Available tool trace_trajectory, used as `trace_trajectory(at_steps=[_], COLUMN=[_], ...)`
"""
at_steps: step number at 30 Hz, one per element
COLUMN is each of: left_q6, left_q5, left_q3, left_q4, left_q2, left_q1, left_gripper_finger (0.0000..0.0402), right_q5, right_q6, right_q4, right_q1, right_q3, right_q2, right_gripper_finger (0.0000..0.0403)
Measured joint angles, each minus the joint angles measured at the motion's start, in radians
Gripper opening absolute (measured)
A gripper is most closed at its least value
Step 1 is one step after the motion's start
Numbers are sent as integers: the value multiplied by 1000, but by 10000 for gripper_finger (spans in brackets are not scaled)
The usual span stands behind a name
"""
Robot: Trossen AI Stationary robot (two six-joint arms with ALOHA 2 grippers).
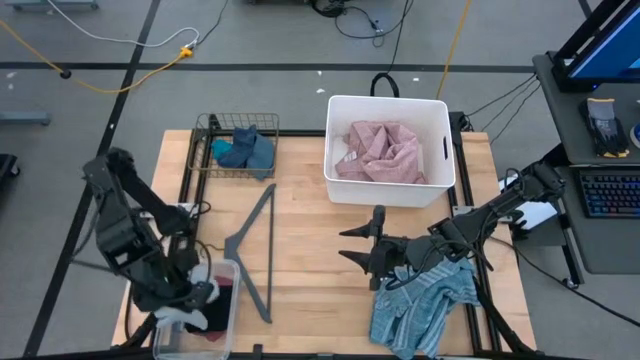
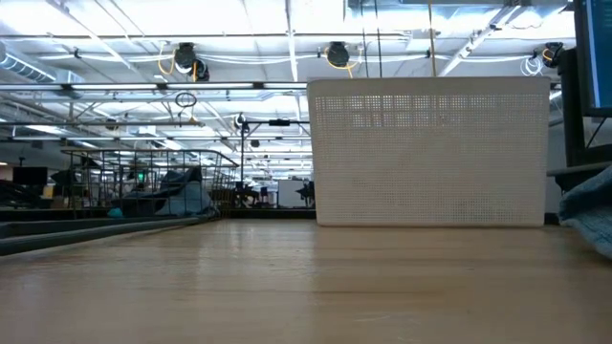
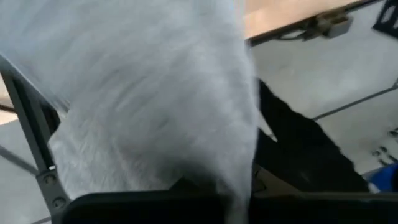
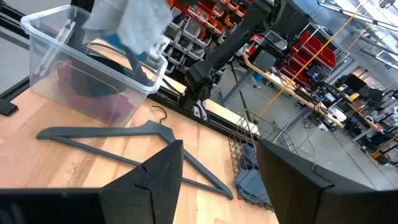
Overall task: Pick & Place Cloths
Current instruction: Put the gray boxers in the transparent bin
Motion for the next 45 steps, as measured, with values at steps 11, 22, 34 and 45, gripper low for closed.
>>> trace_trajectory(at_steps=[11,22,34,45], left_q6=[-37,-114,-83,-3], left_q5=[12,50,49,58], left_q3=[0,-1,-2,-2], left_q4=[6,-40,-76,-104], left_q2=[127,222,296,314], left_q1=[-28,-36,-36,-36], left_gripper_finger=[0,0,1,97], right_q5=[0,0,-3,-3], right_q6=[0,0,-1,-1], right_q4=[0,1,0,1], right_q1=[0,2,2,2], right_q3=[0,0,0,0], right_q2=[0,0,0,1], right_gripper_finger=[196,196,196,196])
